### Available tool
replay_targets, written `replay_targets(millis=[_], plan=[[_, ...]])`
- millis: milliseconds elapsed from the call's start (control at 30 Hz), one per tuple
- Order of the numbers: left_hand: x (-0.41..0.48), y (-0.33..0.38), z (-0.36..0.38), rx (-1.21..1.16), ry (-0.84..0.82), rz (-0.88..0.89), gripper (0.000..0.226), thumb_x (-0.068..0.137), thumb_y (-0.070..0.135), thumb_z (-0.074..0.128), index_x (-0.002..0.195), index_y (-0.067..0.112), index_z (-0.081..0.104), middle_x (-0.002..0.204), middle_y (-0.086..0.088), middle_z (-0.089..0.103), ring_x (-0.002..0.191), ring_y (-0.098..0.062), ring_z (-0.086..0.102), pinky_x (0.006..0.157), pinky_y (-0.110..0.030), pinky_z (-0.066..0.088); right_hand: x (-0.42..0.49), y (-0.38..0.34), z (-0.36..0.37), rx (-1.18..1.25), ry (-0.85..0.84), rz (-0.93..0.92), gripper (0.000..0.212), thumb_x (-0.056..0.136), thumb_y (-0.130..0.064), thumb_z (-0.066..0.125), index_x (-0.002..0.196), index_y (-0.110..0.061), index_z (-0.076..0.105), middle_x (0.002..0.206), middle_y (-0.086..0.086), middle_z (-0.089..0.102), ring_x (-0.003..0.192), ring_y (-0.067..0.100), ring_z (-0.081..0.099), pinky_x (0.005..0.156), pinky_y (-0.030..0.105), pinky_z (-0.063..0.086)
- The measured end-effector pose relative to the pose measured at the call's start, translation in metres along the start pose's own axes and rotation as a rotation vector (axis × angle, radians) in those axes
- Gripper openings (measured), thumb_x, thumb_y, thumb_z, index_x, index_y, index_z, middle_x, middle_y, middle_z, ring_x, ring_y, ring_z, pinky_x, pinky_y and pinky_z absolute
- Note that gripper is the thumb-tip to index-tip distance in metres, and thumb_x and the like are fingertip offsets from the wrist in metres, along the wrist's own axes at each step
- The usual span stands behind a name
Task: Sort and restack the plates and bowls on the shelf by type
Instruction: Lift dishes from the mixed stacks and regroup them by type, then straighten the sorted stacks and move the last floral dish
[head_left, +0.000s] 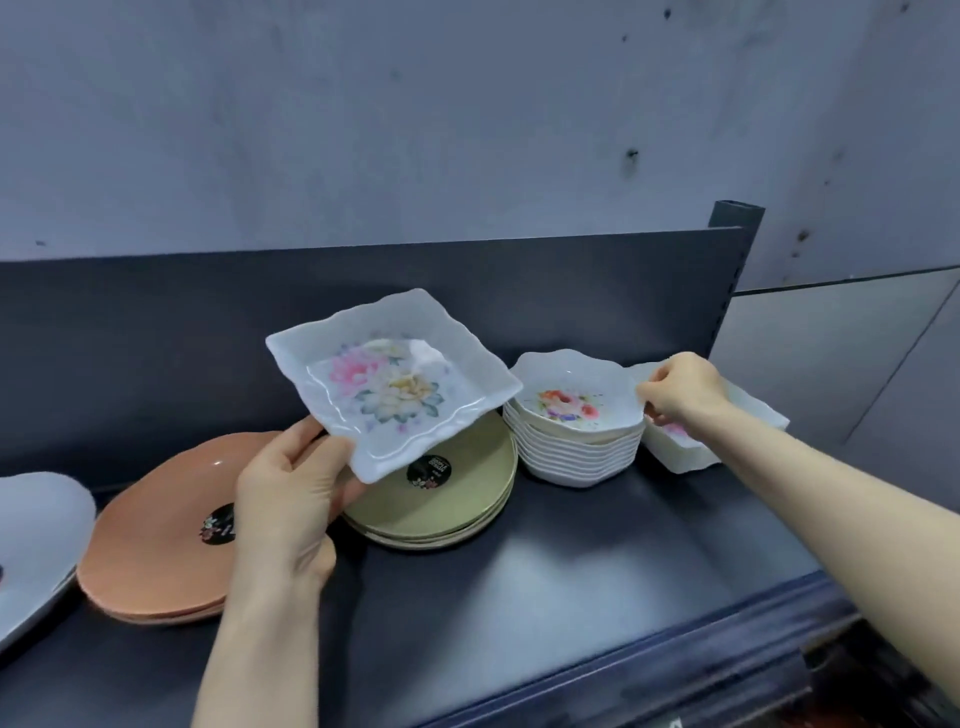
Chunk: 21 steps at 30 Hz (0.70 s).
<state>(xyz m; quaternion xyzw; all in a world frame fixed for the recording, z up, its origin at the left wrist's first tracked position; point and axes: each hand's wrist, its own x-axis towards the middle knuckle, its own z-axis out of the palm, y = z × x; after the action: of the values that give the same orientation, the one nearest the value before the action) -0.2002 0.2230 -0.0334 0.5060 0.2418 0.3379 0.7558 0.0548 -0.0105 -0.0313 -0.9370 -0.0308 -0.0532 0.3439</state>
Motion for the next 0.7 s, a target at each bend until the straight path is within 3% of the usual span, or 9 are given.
replay_targets(millis=[100,233,400,500,600,667,700], plan=[[0.003,-0.002,-0.003,0.003,0.003,-0.019,0.029,0.082,-0.005,0.057,0.104,0.009,0.07,0.099,-0.006,0.075,0.075,-0.013,0.072,0.052,-0.016,0.053,0.009,-0.002,0.0,-0.161,0.007,-0.099,0.018,0.063,0.003,0.048,0.049,-0.003,0.058,0.047,0.012,0.056,0.045,0.027,0.051,0.045,0.025,0.04],[-0.001,-0.002,0.002,0.031,-0.043,-0.02,0.027,0.084,-0.006,0.055,0.1,0.009,0.07,0.092,-0.002,0.075,0.07,-0.009,0.072,0.054,-0.018,0.055,0.025,-0.009,0.004,-0.259,0.065,-0.218,0.012,0.07,0.0,0.054,0.07,0.008,0.063,0.071,0.024,0.067,0.063,0.033,0.059,0.052,0.029,0.039],[-0.007,-0.002,0.017,0.07,-0.104,-0.077,0.026,0.084,-0.006,0.054,0.087,0.014,0.07,0.077,0.003,0.076,0.062,-0.006,0.071,0.049,-0.017,0.053,0.021,-0.01,0.004,-0.384,0.014,-0.291,0.01,0.074,-0.003,0.058,0.064,-0.004,0.062,0.068,0.013,0.064,0.068,0.035,0.059,0.053,0.029,0.04],[-0.01,-0.003,0.029,0.089,-0.143,-0.094,0.026,0.084,-0.007,0.054,0.088,0.011,0.071,0.079,0.001,0.076,0.062,-0.007,0.071,0.048,-0.017,0.053,0.011,-0.027,0.002,-0.145,0.051,-0.36,0.02,0.083,-0.013,0.056,0.073,-0.003,0.071,0.073,0.005,0.069,0.071,0.03,0.061,0.063,0.033,0.049],[-0.013,-0.007,0.047,0.127,-0.184,-0.095,0.027,0.083,-0.007,0.053,0.088,0.011,0.073,0.08,0.001,0.076,0.061,-0.007,0.07,0.048,-0.015,0.051,-0.008,-0.049,-0.004,0.327,-0.316,-0.217,0.031,0.087,-0.023,0.062,0.079,0.005,0.072,0.071,0.008,0.069,0.06,0.021,0.06,0.062,0.029,0.055],[-0.016,-0.011,0.063,0.133,-0.229,-0.095,0.027,0.084,-0.007,0.053,0.09,0.01,0.073,0.083,0.0,0.076,0.063,-0.007,0.07,0.049,-0.016,0.051,-0.016,-0.047,-0.01,0.336,-0.398,-0.227,0.028,0.078,-0.021,0.067,0.075,0.007,0.067,0.067,0.009,0.049,0.06,0.021,0.042,0.055,0.03,0.039],[-0.017,-0.014,0.072,0.129,-0.248,-0.099,0.027,0.084,-0.007,0.053,0.09,0.01,0.072,0.083,0.0,0.076,0.064,-0.007,0.07,0.05,-0.017,0.052,-0.017,-0.043,-0.016,0.302,-0.379,-0.234,0.018,0.074,-0.018,0.067,0.071,0.0,0.064,0.067,0.008,0.039,0.062,0.021,0.033,0.055,0.031,0.029]])
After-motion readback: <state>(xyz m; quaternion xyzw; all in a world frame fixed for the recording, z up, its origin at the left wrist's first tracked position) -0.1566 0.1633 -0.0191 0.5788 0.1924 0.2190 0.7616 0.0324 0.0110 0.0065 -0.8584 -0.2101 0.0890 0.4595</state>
